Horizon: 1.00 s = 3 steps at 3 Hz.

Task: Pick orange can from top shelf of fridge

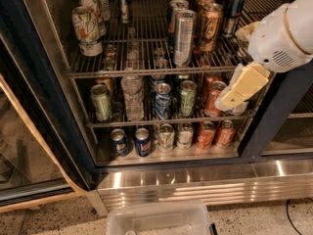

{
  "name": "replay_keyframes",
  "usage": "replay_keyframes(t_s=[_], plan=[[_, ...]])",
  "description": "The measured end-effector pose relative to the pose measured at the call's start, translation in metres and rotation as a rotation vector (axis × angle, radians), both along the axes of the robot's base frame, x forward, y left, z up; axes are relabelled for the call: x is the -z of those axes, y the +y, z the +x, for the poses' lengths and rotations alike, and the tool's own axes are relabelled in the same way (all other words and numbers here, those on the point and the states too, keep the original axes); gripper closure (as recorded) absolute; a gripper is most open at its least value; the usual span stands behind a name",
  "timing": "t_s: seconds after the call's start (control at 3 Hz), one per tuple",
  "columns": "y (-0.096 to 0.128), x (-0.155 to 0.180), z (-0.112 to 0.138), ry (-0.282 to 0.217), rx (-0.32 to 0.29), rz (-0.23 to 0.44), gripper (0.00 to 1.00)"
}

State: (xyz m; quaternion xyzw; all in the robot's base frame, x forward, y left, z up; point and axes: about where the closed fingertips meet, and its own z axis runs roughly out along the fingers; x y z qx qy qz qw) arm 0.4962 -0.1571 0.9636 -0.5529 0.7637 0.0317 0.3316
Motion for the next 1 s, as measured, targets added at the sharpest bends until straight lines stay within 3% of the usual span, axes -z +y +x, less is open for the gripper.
replay_keyframes(t_s=[0.33,0.67,1.0], plan=[[0.007,-0.001,0.008,-0.035,0.002,0.042,0.00],[0.015,-0.003,0.019,-0.110,0.032,0.121,0.00],[0.015,-0.013,0.027,-0.155,0.051,0.134,0.00]])
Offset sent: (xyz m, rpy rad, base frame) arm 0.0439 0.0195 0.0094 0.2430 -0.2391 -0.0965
